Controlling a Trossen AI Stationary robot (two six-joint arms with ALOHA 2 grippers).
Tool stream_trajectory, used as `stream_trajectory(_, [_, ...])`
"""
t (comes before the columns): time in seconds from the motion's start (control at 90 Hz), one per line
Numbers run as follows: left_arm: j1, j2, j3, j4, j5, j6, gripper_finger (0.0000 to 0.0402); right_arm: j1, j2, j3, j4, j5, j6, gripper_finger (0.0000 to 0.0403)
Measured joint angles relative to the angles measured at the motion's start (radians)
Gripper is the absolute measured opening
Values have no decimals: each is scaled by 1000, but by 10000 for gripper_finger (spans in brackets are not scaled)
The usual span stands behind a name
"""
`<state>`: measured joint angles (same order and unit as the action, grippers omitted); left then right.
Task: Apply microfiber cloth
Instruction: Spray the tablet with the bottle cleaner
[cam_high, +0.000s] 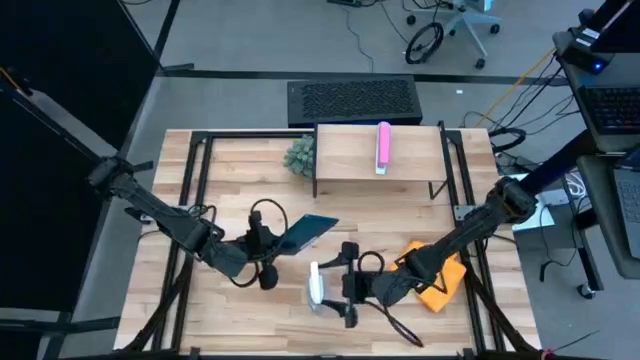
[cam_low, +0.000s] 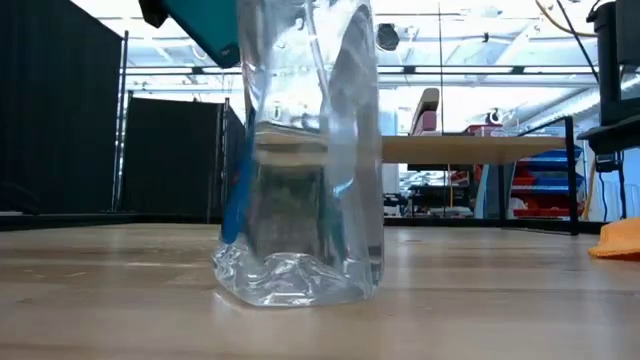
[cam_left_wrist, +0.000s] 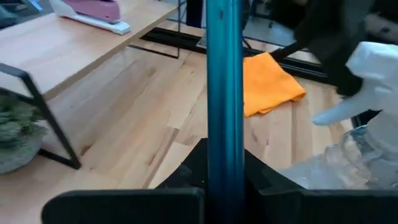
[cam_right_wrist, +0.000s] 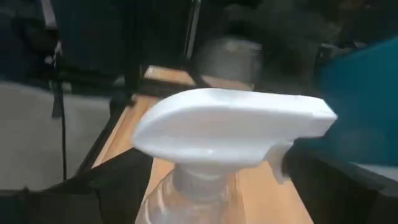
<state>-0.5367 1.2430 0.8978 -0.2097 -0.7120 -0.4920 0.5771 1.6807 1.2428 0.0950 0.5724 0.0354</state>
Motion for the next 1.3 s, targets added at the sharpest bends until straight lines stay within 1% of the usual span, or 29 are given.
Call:
stream_trajectory(0.1, [2,-35,0,-58,-2,-44,8,12,-52,19,-130,4,15,342])
stream_trajectory(0.233, [-2,-60,0,-169,-3,-124,8,38,-141,25,-281,3,119,343])
stream_trajectory(0.311, [-2,-67,-1,-207,0,-138,8,57,-185,26,-337,4,160,343])
stream_trajectory(0.467, [-2,-69,0,-223,1,-157,8,103,-235,26,-465,3,221,343])
stream_trajectory(0.578, [-16,-67,0,-240,10,-193,8,142,-244,23,-623,4,339,343])
stream_trajectory(0.656, [-28,-68,0,-296,13,-252,8,170,-238,-20,-659,3,424,342])
stream_trajectory(0.7, [-38,-67,0,-333,15,-296,8,189,-233,-65,-633,5,462,340])
stream_trajectory(0.756, [-46,-67,0,-376,16,-345,8,210,-221,-137,-555,4,510,339])
stream_trajectory(0.856, [-49,-67,0,-411,19,-389,8,237,-186,-281,-357,-2,605,339])
stream_trajectory(0.922, [-48,-67,-1,-413,28,-391,8,250,-155,-347,-205,-7,658,339])
stream_trajectory(0.989, [-48,-67,-1,-410,34,-392,8,259,-127,-382,-103,-54,714,338])
stream_trajectory(1.078, [-48,-67,-1,-413,61,-392,8,268,-85,-387,-28,-113,785,328])
stream_trajectory(1.178, [-48,-67,-1,-413,75,-390,8,271,-20,-387,88,-156,818,297])
stream_trajectory(1.244, [-48,-67,-1,-412,76,-389,8,265,29,-387,166,-200,821,264])
stream_trajectory(1.3, [-48,-67,-1,-412,76,-389,8,258,66,-387,243,-231,817,227])
